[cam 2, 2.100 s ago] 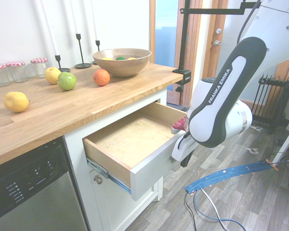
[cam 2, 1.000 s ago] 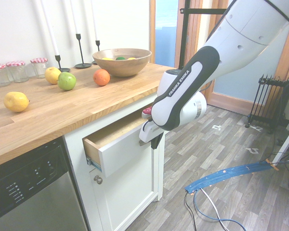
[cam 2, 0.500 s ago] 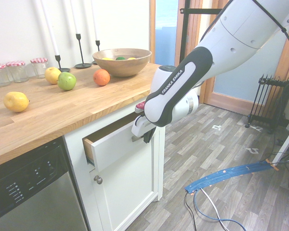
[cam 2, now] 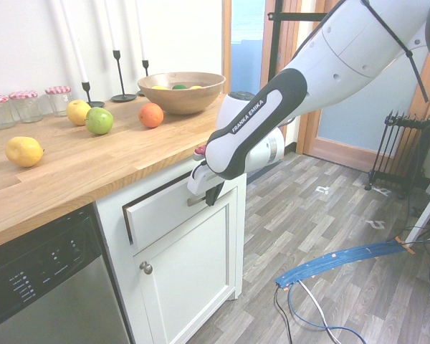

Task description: Close the drawer

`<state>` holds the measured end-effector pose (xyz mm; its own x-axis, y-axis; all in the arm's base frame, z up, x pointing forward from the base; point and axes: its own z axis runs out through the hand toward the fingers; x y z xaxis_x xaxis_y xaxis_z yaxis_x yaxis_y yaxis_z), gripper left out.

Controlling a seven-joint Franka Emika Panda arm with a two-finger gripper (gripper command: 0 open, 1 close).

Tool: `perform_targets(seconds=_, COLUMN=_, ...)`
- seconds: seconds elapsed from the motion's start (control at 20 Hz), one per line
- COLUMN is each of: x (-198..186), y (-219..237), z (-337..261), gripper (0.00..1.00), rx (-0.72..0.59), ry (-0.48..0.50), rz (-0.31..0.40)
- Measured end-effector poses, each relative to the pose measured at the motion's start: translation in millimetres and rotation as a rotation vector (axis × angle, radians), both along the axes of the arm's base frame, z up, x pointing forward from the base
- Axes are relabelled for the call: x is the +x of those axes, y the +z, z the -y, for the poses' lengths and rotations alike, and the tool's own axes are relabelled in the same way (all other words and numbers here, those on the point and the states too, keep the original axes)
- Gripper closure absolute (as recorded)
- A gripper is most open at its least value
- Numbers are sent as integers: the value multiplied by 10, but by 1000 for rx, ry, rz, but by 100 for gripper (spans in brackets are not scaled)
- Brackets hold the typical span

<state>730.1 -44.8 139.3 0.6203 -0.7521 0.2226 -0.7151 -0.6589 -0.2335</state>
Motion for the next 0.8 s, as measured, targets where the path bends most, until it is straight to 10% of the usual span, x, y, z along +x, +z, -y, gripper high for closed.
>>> perform_targets(seconds=0.8, x=-6, y=237, z=-14, gripper=100, rx=23, ry=-1, rz=62)
